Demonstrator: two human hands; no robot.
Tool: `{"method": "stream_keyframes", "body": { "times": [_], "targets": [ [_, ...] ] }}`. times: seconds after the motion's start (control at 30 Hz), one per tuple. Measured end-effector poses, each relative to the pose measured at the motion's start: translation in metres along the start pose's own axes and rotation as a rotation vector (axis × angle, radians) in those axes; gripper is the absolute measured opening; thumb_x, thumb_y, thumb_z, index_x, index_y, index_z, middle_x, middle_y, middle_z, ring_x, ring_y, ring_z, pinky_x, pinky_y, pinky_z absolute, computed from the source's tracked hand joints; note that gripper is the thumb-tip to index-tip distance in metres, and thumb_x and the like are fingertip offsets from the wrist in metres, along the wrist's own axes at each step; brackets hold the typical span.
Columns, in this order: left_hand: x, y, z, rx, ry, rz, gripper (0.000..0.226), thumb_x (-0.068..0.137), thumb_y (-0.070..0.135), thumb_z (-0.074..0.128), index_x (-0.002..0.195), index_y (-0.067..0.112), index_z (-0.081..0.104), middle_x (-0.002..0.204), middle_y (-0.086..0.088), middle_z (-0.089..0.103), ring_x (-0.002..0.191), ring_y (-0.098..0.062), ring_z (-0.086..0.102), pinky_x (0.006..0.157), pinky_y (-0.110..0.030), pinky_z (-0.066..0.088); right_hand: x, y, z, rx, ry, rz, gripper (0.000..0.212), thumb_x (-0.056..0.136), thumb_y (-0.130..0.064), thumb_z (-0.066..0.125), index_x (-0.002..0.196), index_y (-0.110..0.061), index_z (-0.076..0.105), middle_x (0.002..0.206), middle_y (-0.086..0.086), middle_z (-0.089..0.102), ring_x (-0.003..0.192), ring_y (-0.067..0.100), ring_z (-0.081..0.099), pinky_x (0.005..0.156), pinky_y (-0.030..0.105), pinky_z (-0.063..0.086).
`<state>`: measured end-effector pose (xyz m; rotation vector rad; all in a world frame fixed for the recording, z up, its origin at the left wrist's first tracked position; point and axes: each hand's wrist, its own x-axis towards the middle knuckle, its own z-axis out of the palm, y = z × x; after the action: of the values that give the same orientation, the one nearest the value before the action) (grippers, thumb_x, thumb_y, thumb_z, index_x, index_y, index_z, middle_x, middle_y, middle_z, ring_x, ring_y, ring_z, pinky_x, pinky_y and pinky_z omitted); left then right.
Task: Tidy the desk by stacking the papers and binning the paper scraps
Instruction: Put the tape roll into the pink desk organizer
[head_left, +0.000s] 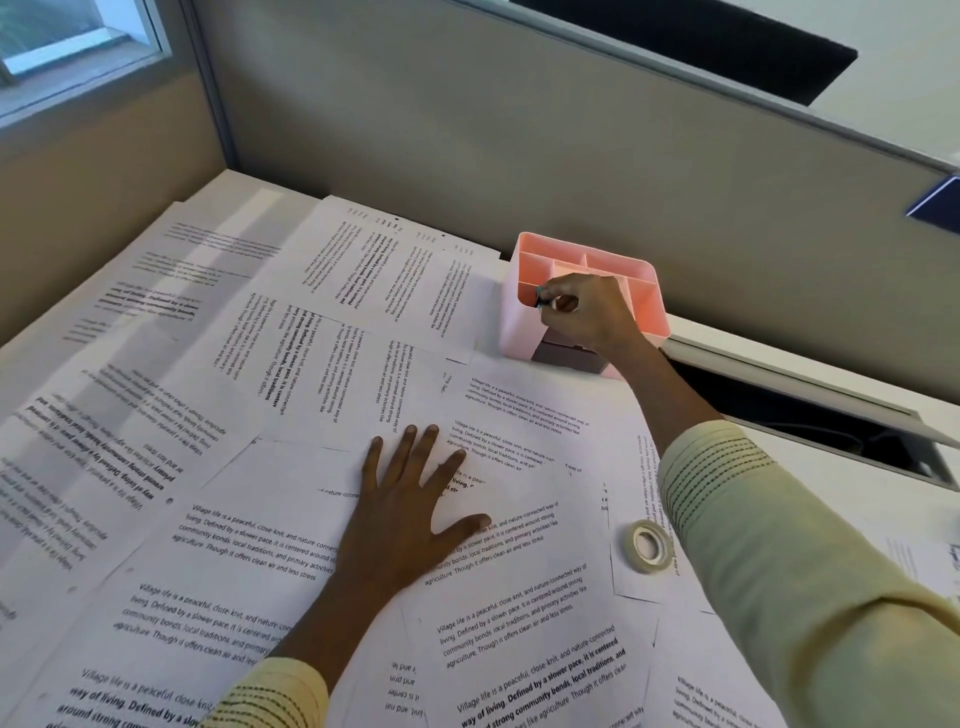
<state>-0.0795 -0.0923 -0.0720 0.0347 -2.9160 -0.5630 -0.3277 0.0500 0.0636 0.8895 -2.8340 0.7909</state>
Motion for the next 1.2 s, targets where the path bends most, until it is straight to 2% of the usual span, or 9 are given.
{"method": "stream_keyframes", "body": {
  "times": [0.23, 0.37, 0.7, 0.83, 0.93, 1.0, 1.07, 1.13, 1.2],
  "targets": [
    [0.000, 0.001, -0.001, -0.016, 0.005, 0.002, 0.081, 0.083, 0.081, 0.027, 0.140, 0.027, 0.046, 0.155, -0.007, 0.030, 0.145, -0.026, 0.023, 0.113, -0.061, 0.019, -0.005, 0.003, 0.009, -0.139, -0.001, -0.042, 0.025, 0.076, -0.013, 0.057, 0.089, 0.002, 0.072, 0.107, 0.013, 0.071, 0.087, 0.041, 0.062, 0.082, 0.047, 0.052],
    [0.000, 0.001, -0.001, -0.012, 0.008, 0.001, 0.081, 0.083, 0.081, 0.027, 0.140, 0.028, 0.046, 0.154, -0.007, 0.031, 0.144, -0.027, 0.024, 0.112, -0.061, 0.021, -0.007, 0.002, 0.012, -0.198, 0.000, -0.006, 0.026, 0.082, -0.009, 0.057, 0.101, 0.002, 0.071, 0.116, 0.013, 0.068, 0.099, 0.040, 0.056, 0.088, 0.044, 0.049],
    [0.000, -0.001, -0.001, -0.011, -0.004, -0.011, 0.083, 0.082, 0.083, 0.023, 0.142, 0.029, 0.043, 0.156, -0.005, 0.027, 0.146, -0.023, 0.018, 0.116, -0.058, 0.013, -0.029, 0.008, -0.011, -0.072, 0.156, -0.001, 0.018, 0.081, -0.007, 0.066, 0.096, -0.007, 0.074, 0.109, 0.010, 0.070, 0.097, 0.030, 0.061, 0.085, 0.038, 0.048],
    [-0.001, -0.001, -0.001, -0.004, -0.003, 0.003, 0.083, 0.082, 0.082, 0.023, 0.141, 0.028, 0.044, 0.155, -0.006, 0.029, 0.145, -0.025, 0.021, 0.116, -0.058, 0.013, -0.059, 0.018, -0.037, 0.005, 0.153, 0.105, 0.017, 0.080, -0.005, 0.069, 0.097, -0.006, 0.074, 0.096, 0.004, 0.070, 0.079, 0.017, 0.059, 0.070, 0.013, 0.041],
    [-0.001, -0.002, -0.001, 0.005, -0.013, 0.009, 0.084, 0.082, 0.082, 0.023, 0.141, 0.027, 0.045, 0.154, -0.007, 0.030, 0.145, -0.026, 0.022, 0.115, -0.058, 0.013, -0.086, 0.040, -0.061, -0.049, 0.180, 0.174, 0.014, 0.079, -0.004, 0.069, 0.092, -0.005, 0.075, 0.089, 0.008, 0.073, 0.077, 0.022, 0.066, 0.067, 0.005, 0.037],
    [-0.001, -0.001, -0.002, 0.027, -0.015, 0.022, 0.085, 0.082, 0.082, 0.022, 0.141, 0.026, 0.045, 0.154, -0.008, 0.030, 0.145, -0.027, 0.022, 0.115, -0.058, 0.013, -0.110, 0.057, -0.078, -0.030, 0.208, 0.280, 0.015, 0.079, -0.004, 0.070, 0.093, -0.003, 0.075, 0.089, 0.010, 0.074, 0.074, 0.012, 0.067, 0.068, -0.002, 0.037],
    [0.000, -0.006, -0.001, 0.041, -0.011, 0.007, 0.086, 0.081, 0.082, 0.021, 0.142, 0.026, 0.044, 0.155, -0.008, 0.030, 0.145, -0.027, 0.021, 0.116, -0.058, 0.013, -0.128, 0.074, -0.085, 0.049, 0.184, 0.425, 0.016, 0.079, -0.003, 0.070, 0.094, 0.000, 0.074, 0.082, 0.012, 0.072, 0.056, -0.006, 0.060, 0.062, 0.000, 0.043],
    [0.000, -0.007, -0.001, 0.051, -0.004, 0.016, 0.085, 0.082, 0.081, 0.022, 0.143, 0.025, 0.042, 0.155, -0.008, 0.029, 0.146, -0.027, 0.019, 0.116, -0.057, 0.012, -0.155, 0.089, -0.091, 0.147, 0.141, 0.619, 0.014, 0.079, -0.003, 0.071, 0.092, 0.002, 0.072, 0.072, 0.012, 0.067, 0.048, 0.000, 0.059, 0.054, 0.011, 0.052],
    [-0.001, -0.006, 0.000, 0.059, 0.003, 0.033, 0.085, 0.082, 0.080, 0.024, 0.143, 0.024, 0.042, 0.156, -0.008, 0.028, 0.146, -0.027, 0.017, 0.116, -0.056, 0.011, -0.181, 0.102, -0.094, 0.150, 0.134, 0.766, 0.010, 0.079, -0.006, 0.073, 0.086, 0.001, 0.072, 0.065, 0.010, 0.065, 0.054, 0.016, 0.063, 0.058, 0.022, 0.057]
  ]
}}
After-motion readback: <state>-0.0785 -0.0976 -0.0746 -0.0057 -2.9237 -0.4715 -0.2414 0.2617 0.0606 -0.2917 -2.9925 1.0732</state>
